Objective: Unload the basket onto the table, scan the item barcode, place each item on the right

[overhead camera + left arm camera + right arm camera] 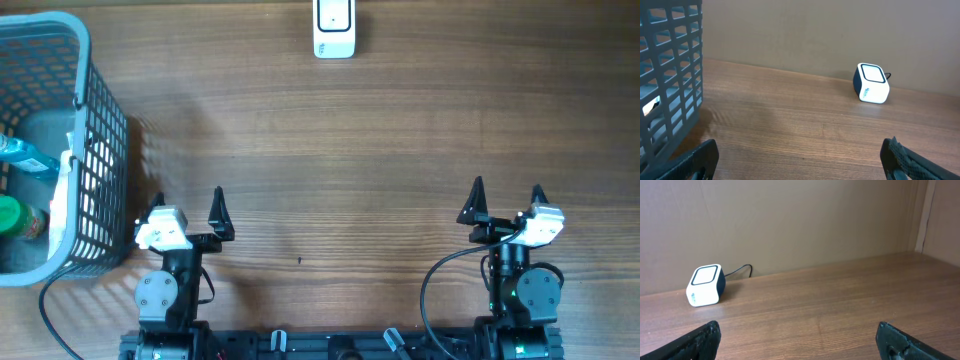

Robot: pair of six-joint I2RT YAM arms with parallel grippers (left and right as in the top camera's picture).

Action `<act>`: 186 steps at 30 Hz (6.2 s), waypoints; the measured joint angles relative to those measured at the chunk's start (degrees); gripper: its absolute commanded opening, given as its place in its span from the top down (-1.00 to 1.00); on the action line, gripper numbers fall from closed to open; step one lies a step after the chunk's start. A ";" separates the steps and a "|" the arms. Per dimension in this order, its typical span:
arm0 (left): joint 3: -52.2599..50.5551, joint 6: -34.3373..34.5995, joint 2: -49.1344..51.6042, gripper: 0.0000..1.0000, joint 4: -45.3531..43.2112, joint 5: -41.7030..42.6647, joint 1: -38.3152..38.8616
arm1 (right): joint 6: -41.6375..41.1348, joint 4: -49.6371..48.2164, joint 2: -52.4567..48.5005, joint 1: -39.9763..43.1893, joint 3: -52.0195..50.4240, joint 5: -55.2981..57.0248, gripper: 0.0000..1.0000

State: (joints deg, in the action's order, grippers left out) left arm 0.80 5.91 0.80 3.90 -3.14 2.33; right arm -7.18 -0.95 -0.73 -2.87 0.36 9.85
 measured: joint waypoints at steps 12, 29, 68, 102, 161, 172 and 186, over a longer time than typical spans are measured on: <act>0.00 0.37 0.00 -1.00 -0.09 0.48 0.00 | 0.00 0.00 0.00 0.00 0.00 -0.02 -1.00; 3.43 1.88 0.11 -1.00 2.99 2.86 0.00 | 0.00 0.02 0.00 0.00 0.00 0.00 -1.00; 83.38 9.49 50.73 -1.00 44.89 8.92 0.20 | 0.00 0.00 -0.02 0.00 0.00 0.00 -1.00; 100.74 27.21 84.08 -1.00 55.78 -4.66 -37.73 | 0.00 0.00 -0.02 -0.02 0.00 0.00 -1.00; 100.74 41.05 113.59 -0.04 44.41 -9.05 -39.89 | 0.00 0.00 -0.02 0.00 0.00 0.00 -1.00; 100.74 40.92 113.57 0.21 46.90 -9.51 -39.95 | 0.00 0.00 -0.02 0.00 0.00 0.00 -1.00; 100.74 40.92 106.57 0.25 47.89 -9.44 -39.95 | 0.00 0.00 0.00 0.00 0.00 -0.02 -1.00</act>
State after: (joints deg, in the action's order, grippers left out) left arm 101.54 46.83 107.37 51.79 -12.58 -37.63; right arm -7.18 -0.95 -0.73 -2.87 0.36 9.82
